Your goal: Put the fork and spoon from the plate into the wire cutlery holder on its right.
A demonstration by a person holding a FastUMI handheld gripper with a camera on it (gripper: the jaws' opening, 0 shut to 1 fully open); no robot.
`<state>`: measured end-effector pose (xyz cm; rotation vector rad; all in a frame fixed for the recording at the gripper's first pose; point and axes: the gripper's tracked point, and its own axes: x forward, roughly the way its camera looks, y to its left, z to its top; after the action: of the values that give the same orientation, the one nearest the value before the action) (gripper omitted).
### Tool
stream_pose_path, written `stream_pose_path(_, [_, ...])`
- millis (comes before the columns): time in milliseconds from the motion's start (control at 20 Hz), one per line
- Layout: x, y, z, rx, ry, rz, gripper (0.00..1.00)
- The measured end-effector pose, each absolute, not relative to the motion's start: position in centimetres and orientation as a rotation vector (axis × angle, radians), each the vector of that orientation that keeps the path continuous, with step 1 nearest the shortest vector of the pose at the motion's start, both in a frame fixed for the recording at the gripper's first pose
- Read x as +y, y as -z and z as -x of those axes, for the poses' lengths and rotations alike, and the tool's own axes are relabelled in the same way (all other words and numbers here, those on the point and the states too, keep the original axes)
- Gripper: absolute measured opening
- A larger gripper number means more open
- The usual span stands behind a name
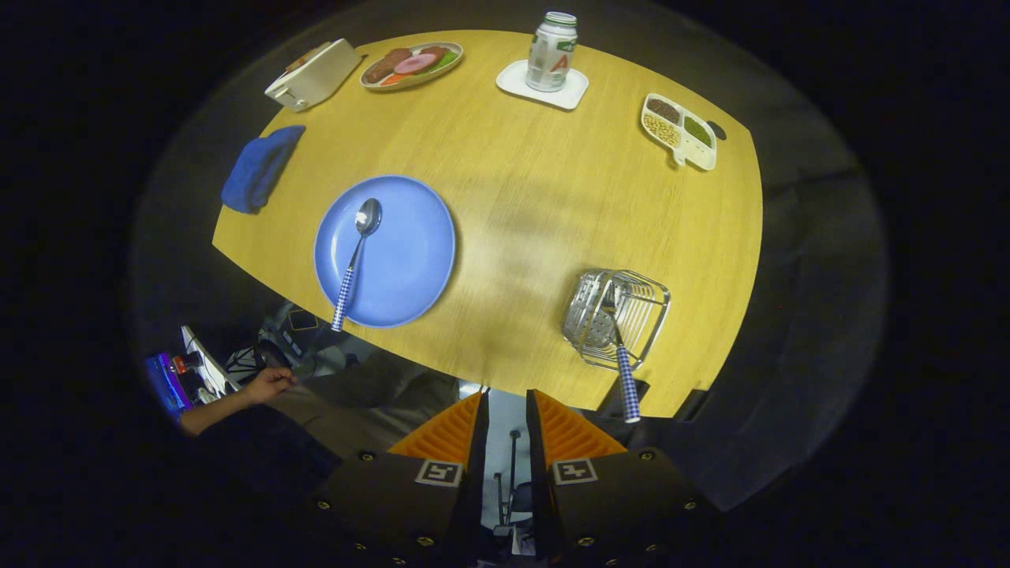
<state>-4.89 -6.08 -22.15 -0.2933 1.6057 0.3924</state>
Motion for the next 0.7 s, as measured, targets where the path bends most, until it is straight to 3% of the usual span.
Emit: stream_pose_path(700, [8.0,26.1,9.0,1.589,-0.521,0.199,0.27])
